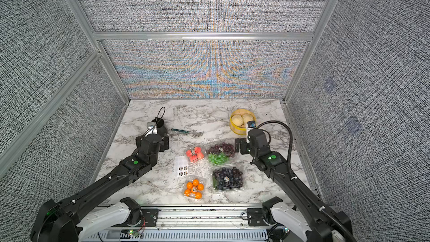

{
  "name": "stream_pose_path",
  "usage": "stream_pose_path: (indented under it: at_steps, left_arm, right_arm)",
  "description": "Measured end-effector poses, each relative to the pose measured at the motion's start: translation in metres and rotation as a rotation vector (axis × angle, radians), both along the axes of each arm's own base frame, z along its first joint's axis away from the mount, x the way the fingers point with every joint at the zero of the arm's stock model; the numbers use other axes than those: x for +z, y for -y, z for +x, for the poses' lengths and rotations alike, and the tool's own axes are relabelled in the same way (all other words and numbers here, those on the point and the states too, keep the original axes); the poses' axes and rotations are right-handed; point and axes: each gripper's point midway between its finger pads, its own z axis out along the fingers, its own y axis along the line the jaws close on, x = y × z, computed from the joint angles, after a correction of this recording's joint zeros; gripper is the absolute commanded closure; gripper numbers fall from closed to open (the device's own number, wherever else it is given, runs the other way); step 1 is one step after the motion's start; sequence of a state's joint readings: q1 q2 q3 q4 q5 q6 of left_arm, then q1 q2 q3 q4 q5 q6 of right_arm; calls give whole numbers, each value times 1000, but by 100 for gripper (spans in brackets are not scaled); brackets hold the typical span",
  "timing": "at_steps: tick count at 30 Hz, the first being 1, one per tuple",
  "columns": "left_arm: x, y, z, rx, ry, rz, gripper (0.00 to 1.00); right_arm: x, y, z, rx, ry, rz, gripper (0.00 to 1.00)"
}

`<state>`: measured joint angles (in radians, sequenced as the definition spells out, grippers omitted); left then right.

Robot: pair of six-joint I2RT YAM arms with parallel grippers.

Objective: Label fruit boxes
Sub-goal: Reset both arms

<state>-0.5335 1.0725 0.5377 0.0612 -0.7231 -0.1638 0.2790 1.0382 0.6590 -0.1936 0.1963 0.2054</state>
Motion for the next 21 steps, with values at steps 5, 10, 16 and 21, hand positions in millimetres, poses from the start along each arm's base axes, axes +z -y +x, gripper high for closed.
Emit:
stream_pose_path:
  at_steps: [5, 10, 16, 21]
  left_arm:
    - [-58, -59, -12, 89, -57, 158, 0]
    - [-55, -88, 18, 144, 29, 53, 0]
    - [-64, -101, 51, 100, 74, -137, 0]
    - [-57, -76, 65, -36, 84, -213, 0]
  right_arm:
    - [-55, 40, 20, -71, 8, -113, 1]
    - [-89, 56, 21, -78, 100, -178, 2]
    - [-98, 61, 44, -81, 181, -155, 1]
    - [-67, 55, 69, -67, 282, -139, 1]
